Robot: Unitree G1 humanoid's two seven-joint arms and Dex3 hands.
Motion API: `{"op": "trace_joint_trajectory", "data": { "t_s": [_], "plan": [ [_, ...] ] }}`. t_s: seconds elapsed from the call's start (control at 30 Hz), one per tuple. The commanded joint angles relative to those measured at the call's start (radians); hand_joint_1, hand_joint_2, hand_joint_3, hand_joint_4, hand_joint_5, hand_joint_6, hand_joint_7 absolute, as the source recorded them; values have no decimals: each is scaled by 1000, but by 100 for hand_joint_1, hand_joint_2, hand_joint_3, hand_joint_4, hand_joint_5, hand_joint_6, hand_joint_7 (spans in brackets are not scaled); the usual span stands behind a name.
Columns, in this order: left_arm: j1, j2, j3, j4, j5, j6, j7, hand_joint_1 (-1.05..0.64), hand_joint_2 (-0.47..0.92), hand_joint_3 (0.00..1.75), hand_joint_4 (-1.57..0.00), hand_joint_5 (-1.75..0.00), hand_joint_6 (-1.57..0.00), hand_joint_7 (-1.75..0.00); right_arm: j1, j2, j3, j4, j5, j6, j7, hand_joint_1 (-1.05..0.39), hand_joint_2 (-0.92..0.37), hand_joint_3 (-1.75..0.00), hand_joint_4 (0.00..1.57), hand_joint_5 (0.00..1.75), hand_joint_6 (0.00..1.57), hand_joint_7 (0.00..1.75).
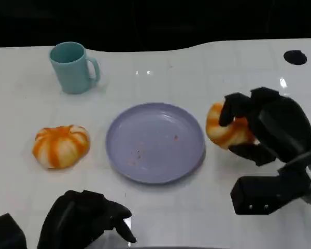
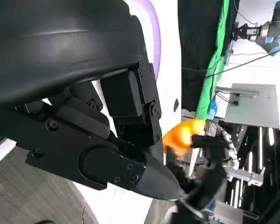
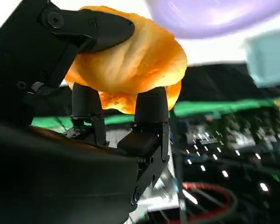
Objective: Grasp the bread from the table and place it into the plate.
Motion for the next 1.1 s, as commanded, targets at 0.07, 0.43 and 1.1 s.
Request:
{"op": "trace_joint_trajectory", "data": {
  "t_s": [0.07,0.43,1.1],
  "plan": [
    [7,9,1,1,-9,5,-1,-93,86,0,-126,-88,-156,0,-40,55,-8,-39,33,-7,47,-15,-24,-141,101,175,76,175],
    [11,6,-3,-2,-17,11,-6,-91,85,0,-127,-86,-157,0,-145,191,22,87,91,-53,190,-16,-26,-144,100,175,78,169],
    [19,6,-14,-7,-3,-3,0,-92,86,0,-125,-90,-156,-1,-213,290,90,328,76,-26,252,-39,-88,-21,24,40,46,2]
  ]
}}
